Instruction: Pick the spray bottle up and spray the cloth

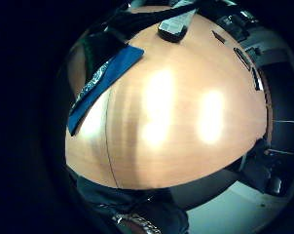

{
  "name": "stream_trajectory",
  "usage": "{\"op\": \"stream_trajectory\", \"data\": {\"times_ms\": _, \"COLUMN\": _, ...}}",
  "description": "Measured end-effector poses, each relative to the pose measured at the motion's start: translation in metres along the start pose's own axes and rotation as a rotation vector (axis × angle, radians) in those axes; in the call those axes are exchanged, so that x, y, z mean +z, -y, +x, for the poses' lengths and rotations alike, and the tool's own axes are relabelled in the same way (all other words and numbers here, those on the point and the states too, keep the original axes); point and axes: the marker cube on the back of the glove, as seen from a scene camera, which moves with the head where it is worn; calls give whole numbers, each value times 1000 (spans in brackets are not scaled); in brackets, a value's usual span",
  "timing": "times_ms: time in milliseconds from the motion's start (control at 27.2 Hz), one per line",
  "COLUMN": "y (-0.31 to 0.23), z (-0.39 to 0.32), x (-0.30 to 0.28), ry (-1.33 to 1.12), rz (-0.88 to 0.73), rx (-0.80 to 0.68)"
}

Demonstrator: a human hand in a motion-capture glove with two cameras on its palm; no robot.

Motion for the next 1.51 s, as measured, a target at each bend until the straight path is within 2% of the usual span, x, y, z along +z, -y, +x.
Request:
{"op": "stream_trajectory", "data": {"times_ms": 368, "y": 2, "z": -3, "x": 2, "ry": 3, "rz": -4, "rx": -3}}
{"op": "stream_trajectory", "data": {"times_ms": 772, "y": 23, "z": -37, "x": 7, "ry": 4, "rz": -25, "rx": -76}}
{"op": "stream_trajectory", "data": {"times_ms": 993, "y": 47, "z": -48, "x": -8, "ry": 78, "rz": 48, "rx": -93}}
{"op": "stream_trajectory", "data": {"times_ms": 1324, "y": 78, "z": -37, "x": -13, "ry": 113, "rz": 99, "rx": -23}}
{"op": "stream_trajectory", "data": {"times_ms": 1508, "y": 102, "z": -31, "x": -23, "ry": 181, "rz": 185, "rx": -2}}
